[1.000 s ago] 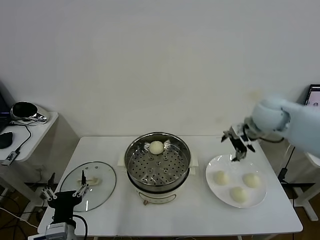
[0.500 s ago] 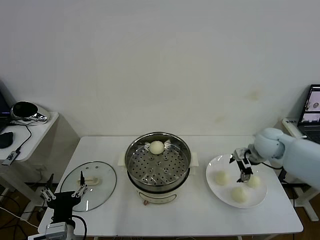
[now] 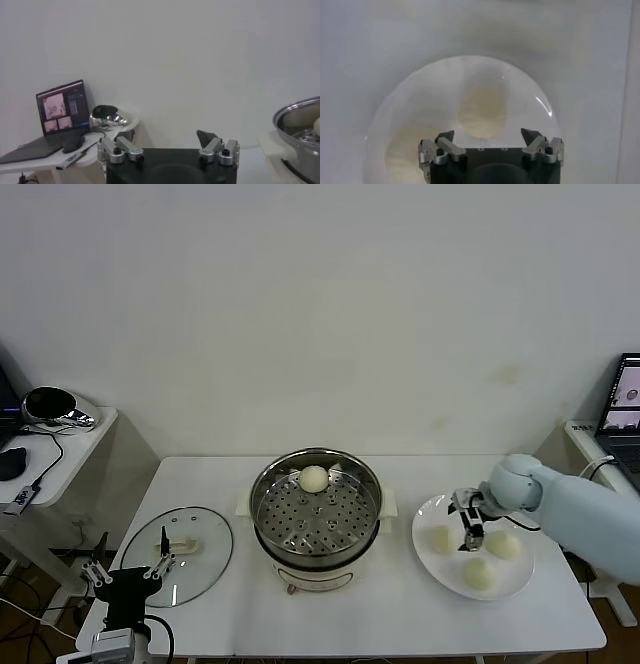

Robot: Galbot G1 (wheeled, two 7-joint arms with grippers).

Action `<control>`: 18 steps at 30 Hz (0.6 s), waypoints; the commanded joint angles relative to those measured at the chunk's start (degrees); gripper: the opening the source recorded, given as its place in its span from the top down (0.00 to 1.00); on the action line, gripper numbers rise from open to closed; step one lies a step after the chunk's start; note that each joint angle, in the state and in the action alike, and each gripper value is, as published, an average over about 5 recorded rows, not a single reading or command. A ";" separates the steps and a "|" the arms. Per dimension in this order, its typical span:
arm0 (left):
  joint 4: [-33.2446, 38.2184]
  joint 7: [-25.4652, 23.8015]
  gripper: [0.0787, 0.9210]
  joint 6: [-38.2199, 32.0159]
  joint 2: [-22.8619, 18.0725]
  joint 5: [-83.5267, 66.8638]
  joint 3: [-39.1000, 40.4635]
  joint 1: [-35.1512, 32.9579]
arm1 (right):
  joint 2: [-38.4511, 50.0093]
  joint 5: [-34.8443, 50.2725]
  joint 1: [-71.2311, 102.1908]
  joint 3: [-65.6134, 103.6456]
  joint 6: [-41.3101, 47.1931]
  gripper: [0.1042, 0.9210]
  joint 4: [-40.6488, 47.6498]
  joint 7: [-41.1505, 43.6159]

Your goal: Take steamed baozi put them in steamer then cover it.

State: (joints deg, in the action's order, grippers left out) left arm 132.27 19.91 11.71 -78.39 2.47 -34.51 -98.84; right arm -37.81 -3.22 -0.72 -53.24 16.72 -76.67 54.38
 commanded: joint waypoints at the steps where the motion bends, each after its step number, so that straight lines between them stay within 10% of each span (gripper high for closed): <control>1: -0.01 0.01 0.12 -0.02 -0.03 0.04 -0.01 0.02 | -3.63 -1.03 2.29 1.57 0.26 0.12 2.43 -0.50; 18: -0.14 0.04 0.12 -0.02 -0.27 0.07 0.35 0.05 | -4.08 -3.38 3.61 2.31 0.62 0.15 3.92 -0.35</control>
State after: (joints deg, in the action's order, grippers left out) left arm 132.15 19.96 11.69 -78.65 2.51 -34.17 -98.77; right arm -41.20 -5.81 2.26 -51.33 17.32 -73.37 54.15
